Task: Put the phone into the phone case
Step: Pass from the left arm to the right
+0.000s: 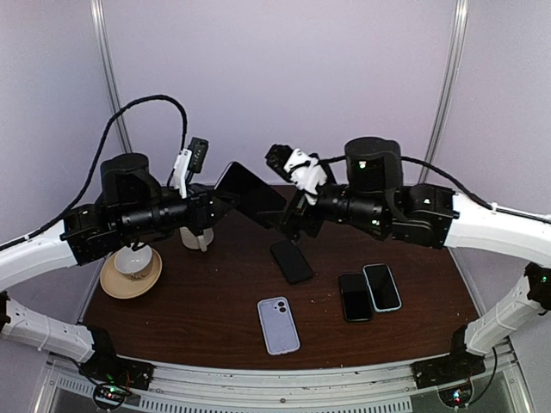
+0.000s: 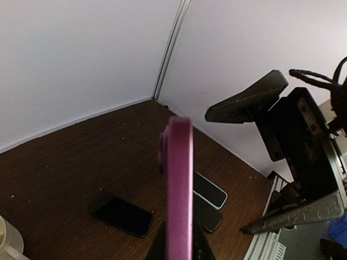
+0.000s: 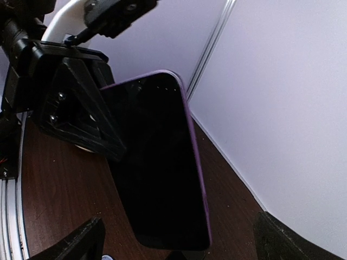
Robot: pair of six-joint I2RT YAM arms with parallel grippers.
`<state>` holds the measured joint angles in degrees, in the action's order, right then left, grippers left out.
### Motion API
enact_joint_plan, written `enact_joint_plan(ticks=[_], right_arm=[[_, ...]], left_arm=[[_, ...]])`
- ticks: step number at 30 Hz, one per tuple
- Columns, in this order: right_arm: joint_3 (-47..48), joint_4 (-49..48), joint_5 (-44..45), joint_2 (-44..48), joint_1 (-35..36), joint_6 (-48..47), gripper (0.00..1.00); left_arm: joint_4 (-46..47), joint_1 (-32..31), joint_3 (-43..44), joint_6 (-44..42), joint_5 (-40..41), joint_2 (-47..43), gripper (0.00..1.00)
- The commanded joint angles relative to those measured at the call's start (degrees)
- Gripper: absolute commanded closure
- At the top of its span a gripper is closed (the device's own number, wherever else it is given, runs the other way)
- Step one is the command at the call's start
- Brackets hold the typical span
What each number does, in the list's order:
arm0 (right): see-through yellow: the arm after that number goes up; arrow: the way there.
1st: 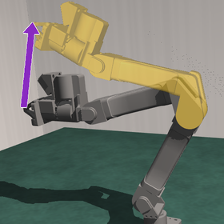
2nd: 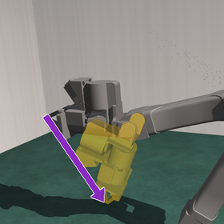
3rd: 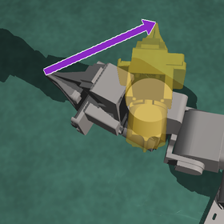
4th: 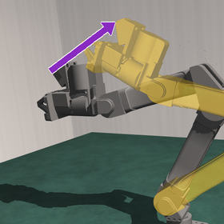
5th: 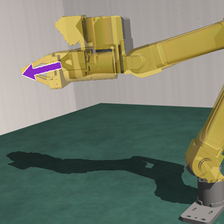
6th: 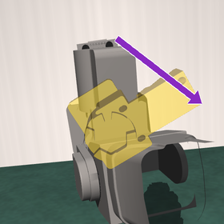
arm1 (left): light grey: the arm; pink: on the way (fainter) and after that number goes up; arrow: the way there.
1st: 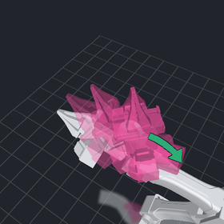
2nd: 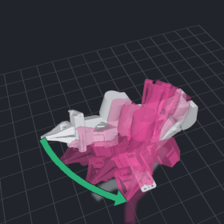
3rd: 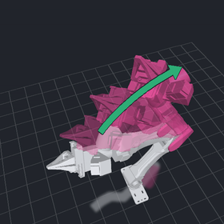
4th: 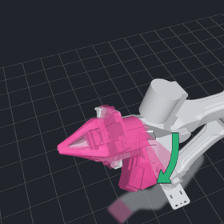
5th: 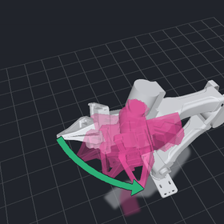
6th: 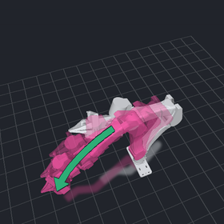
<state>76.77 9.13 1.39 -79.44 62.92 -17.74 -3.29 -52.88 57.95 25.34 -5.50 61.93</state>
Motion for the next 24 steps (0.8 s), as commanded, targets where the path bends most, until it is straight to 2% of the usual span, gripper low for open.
enact_joint_plan(ticks=[1,10,15,24], right_arm=[[3.55,-7.83,2.45,-6.74,2.74,-8.79,0.00],[7.67,-8.90,5.84,-13.82,2.88,-7.15,0.01],[6.22,-13.14,7.88,-14.35,2.89,-4.66,0.14],[6.20,-11.85,10.82,-15.81,3.31,-4.37,0.16]], left_arm=[[-2.19,-0.03,4.18,0.70,2.55,0.92,1.00],[-1.74,-0.03,3.93,-0.21,1.62,0.58,1.00],[-1.48,0.01,3.71,-0.12,1.76,0.64,1.00],[-0.94,-0.03,3.40,-0.43,1.27,0.76,1.00]])
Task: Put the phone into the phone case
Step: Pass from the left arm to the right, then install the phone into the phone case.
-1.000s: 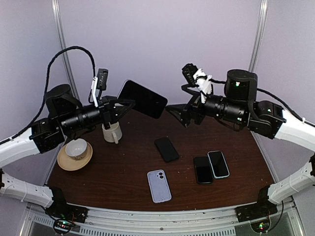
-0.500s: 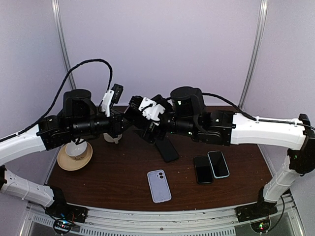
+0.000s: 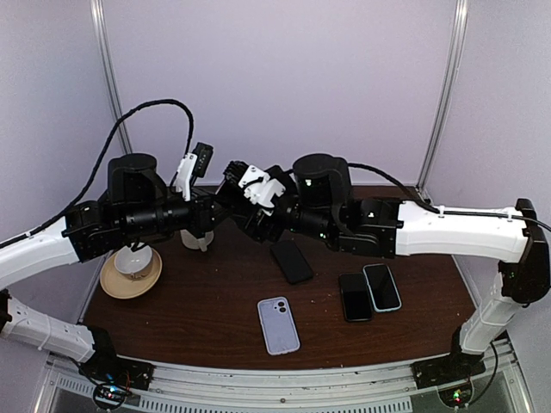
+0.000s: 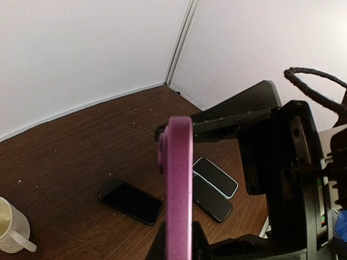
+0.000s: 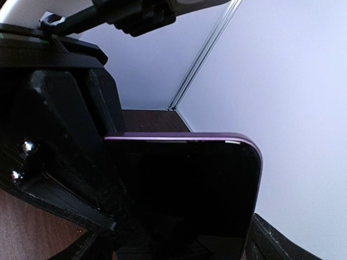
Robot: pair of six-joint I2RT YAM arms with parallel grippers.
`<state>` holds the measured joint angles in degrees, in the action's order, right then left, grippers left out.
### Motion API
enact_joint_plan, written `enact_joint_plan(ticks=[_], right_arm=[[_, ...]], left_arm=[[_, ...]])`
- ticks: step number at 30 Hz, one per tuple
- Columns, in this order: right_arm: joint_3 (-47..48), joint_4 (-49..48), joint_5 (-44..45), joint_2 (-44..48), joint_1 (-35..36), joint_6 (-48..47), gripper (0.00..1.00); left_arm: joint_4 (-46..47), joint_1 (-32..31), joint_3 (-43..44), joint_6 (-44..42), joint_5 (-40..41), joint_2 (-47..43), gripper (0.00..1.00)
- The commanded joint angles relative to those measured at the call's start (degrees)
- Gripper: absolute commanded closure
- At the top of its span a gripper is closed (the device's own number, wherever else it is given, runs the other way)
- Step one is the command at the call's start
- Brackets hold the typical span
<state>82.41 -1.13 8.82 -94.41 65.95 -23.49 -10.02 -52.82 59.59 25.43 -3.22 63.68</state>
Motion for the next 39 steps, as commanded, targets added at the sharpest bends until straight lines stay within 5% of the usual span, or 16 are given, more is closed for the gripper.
enact_joint_plan(ticks=[1,10,14,17,22,26,34,39], right_arm=[[0.61,-1.66,3.55,-0.86,0.35,1.56,0.17],[0.15,-0.27,4.64,-0.29,0.85,4.95,0.45],[-1.43,0.68,5.12,0.62,0.92,8.98,0.58],[-2.63,2.46,6.58,1.13,0.97,13.56,0.67],[-7.45,4.32,10.62,2.73,1.10,27.03,0.81],[-12.44,5.82,13.28,3.06,2.22,42.65,1.00],[-18.68,8.43,19.96,-0.69,7.74,70.27,1.00],[-18.56,9.25,22.89,-5.75,11.94,77.47,1.00]], left_arm=[[5.73,-0.08,1.71,-0.48,-1.01,-0.99,1.00],[4.70,-0.05,1.32,-1.04,-0.48,-0.72,1.00],[3.38,-0.02,1.10,-1.57,0.17,-0.63,0.79],[2.24,-0.01,0.77,-2.21,0.86,-0.76,0.51],[-1.36,-0.03,-1.64,-5.01,8.41,-3.80,0.31],[-4.98,-0.07,-6.78,-5.12,14.77,-6.51,0.27],[-6.66,-0.23,-17.85,0.83,13.37,-4.52,0.28],[-4.08,-0.79,-23.42,1.93,14.67,-4.63,0.29]])
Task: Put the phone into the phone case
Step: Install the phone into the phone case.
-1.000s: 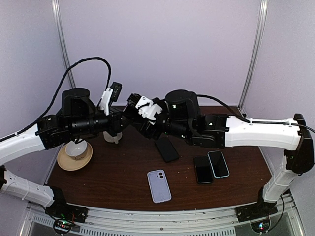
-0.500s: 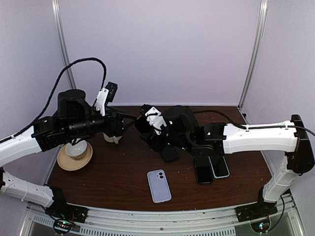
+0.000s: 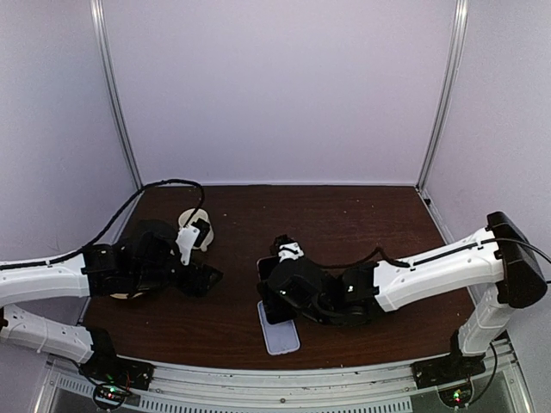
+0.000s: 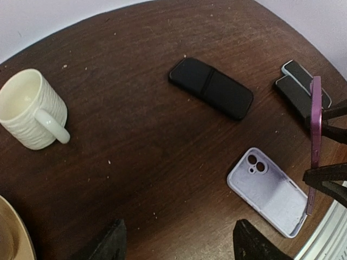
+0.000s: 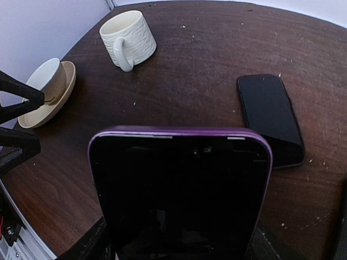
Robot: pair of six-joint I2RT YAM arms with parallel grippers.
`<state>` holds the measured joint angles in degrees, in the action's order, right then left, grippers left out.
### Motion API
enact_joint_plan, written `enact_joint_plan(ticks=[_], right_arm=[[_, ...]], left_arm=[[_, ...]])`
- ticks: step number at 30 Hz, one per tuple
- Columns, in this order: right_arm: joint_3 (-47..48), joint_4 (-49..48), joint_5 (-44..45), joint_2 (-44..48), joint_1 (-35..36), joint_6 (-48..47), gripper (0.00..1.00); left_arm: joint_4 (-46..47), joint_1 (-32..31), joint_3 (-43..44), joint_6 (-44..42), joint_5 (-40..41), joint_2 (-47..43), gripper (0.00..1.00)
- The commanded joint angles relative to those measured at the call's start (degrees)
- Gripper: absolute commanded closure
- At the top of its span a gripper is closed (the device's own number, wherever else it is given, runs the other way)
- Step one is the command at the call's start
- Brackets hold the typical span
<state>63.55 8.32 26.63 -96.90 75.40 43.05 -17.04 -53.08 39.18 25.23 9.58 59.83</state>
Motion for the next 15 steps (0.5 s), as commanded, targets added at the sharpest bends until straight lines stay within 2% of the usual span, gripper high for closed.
enact_joint_plan(ticks=[1,7,15], right_arm=[[1.19,1.40,5.36,-4.42,3.26,11.63,1.00],[3.91,8.05,10.09,-8.95,7.09,16.04,1.00],[4.54,9.74,10.23,-10.24,7.71,17.31,1.00]], left_arm=[[3.88,-0.53,-3.72,2.22,1.77,-0.84,0.28],[5.61,-0.47,-3.81,3.10,0.44,0.37,0.27],[7.86,-0.51,-5.59,3.44,-1.19,-0.13,0.26]])
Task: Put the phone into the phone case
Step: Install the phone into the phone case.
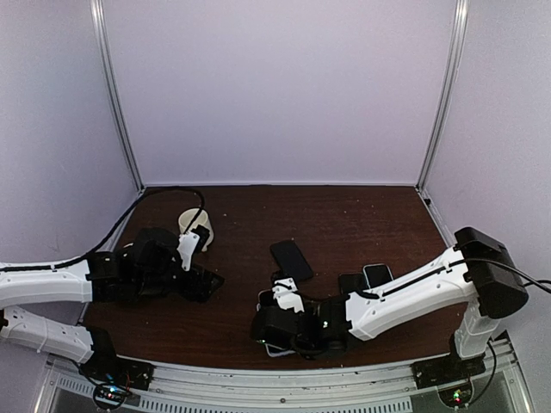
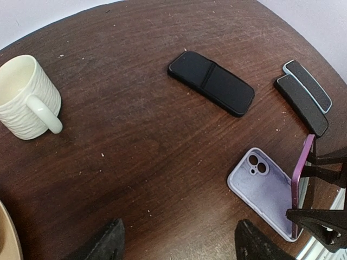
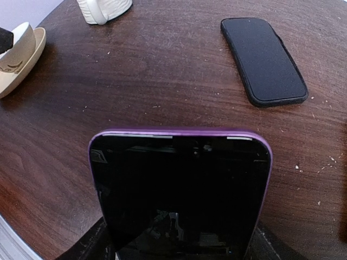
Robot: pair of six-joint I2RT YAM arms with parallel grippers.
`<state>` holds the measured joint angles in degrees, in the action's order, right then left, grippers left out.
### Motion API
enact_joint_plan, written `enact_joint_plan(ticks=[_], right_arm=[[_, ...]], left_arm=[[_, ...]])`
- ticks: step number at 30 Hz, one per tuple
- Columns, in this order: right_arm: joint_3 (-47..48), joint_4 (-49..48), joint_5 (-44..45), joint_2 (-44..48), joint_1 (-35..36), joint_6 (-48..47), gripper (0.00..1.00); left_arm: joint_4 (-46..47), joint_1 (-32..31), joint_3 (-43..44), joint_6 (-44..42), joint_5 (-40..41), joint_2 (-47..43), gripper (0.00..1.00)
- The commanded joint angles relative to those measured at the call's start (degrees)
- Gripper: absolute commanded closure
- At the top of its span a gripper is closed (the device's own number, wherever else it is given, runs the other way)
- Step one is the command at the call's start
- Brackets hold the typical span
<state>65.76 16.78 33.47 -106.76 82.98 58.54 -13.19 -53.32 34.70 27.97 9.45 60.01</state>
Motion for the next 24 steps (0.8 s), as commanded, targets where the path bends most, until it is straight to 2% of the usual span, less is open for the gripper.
enact_joint_plan(ticks=[1,8,15,24], right_arm=[[2.48,1.51,3.09,-0.67,0.10,1.80,1.00],[6.26,7.00,1.12,-2.03,0.11,1.26,1.00],[6.44,5.97,-0.91,-3.33,-0.69,-1.54,1.00],[4.41,4.63,-2.52,-5.08,-1.01,0.20,1.00]], left_arm=[[4.19,-0.22,-1.12,0.69,-1.22,-0.12,0.26],[4.15,-0.29,-0.60,0.27,-1.04,0.55,0.26],[4.10,-0.25,-0.42,-0.13,-0.82,0.78,0.25],[4.55,-0.23,-0.51,-0.19,-1.32,1.02,0.24]])
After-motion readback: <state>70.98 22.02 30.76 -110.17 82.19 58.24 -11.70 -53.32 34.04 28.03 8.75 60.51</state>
